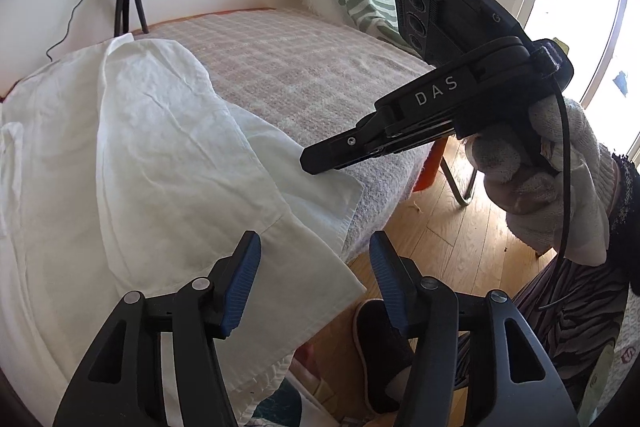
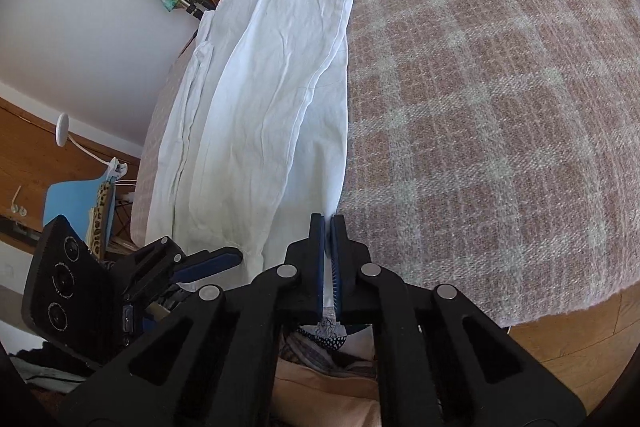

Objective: Fold small clothes
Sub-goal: 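Hold the folded edge with the right gripper while left grasps and straightens the panel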

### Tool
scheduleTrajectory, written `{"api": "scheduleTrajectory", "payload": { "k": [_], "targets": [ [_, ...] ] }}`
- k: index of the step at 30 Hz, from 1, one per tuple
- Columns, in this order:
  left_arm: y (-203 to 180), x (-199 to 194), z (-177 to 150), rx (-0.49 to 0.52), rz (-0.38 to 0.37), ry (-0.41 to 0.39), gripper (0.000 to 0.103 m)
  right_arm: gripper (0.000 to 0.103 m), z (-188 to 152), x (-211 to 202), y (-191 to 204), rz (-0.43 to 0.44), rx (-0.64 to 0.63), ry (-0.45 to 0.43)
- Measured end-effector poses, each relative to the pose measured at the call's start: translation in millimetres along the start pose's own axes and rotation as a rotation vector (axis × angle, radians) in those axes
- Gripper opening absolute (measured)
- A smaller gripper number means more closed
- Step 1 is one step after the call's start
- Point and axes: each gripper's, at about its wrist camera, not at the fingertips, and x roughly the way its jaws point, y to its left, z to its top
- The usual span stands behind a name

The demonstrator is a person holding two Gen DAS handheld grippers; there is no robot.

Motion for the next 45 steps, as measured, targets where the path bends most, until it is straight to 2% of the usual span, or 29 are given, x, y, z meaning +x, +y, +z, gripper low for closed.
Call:
{"api": "scheduleTrajectory", "payload": {
  "k": [2,6,11,14,15,16,17,18,19,23,29,30,31,33,40,43,45],
  "targets": [
    [-4.8,2.7,0.5,0.020,0.005,-0.004,0.057,0.004,0.6,-11.7,5.3,0.007,-0.023,-0.033],
    [-17.2,11.5,-0.8,0.072,0.033,-0.002,0.057,0.004,0.1,-19.8,-4.1,0.080,0.048,-0.048],
    [-34.0,22.8,-2.8,0.152,0.150,-0.032,0.057,0.004,-1.7,-18.4,-11.0,0.112,0.085,-0.034],
    [-32.1,26.1,-2.9,0.133,0.179,-0.050,0.056,0.004,-0.7,-18.6,-7.9,0.125,0.084,-0.035],
    [-28.9,25.7,-2.3,0.114,0.177,-0.061,0.048,0.004,-0.5,-18.2,-6.9,0.121,0.080,-0.034],
    [-24.8,25.3,-1.1,0.094,0.175,-0.069,0.032,0.004,-0.3,-17.3,-5.7,0.113,0.073,-0.031],
    [-19.7,24.2,0.0,0.072,0.155,-0.076,0.024,0.004,-0.1,-15.9,-4.6,0.107,0.069,-0.027],
    [-14.2,22.5,0.5,0.047,0.108,-0.081,0.006,0.004,0.0,-15.0,-4.7,0.099,0.064,-0.023],
    [-9.5,21.7,1.3,0.025,0.083,-0.085,0.004,0.004,0.7,-13.1,-3.6,0.092,0.061,-0.020],
    [-6.4,19.8,-1.2,0.025,0.069,-0.086,0.003,0.004,3.8,-16.5,-4.1,0.069,0.040,-0.036],
    [-0.1,18.5,-0.7,-0.007,0.051,-0.091,0.002,0.012,23.9,-23.5,-16.8,0.051,0.079,-0.080],
    [0.6,17.8,-0.2,-0.010,0.052,-0.094,0.002,0.021,28.1,-22.2,-18.8,0.057,0.092,-0.080],
    [1.1,17.1,0.3,-0.013,0.050,-0.097,0.002,0.036,32.1,-21.2,-21.3,0.058,0.105,-0.083],
    [0.6,14.1,0.1,-0.020,0.040,-0.103,0.002,0.048,40.2,-18.0,-24.4,0.065,0.123,-0.098],
    [8.3,5.8,-0.6,-0.052,0.035,-0.123,0.002,0.047,66.9,7.8,-25.1,0.082,0.151,-0.071],
    [12.7,4.4,-2.1,-0.059,0.046,-0.124,0.002,0.047,80.0,22.8,-25.7,0.012,0.124,-0.041],
    [14.9,1.9,-4.2,-0.063,0.042,-0.126,0.002,0.047,83.6,27.5,-29.8,0.037,0.136,-0.019]
  ]
}}
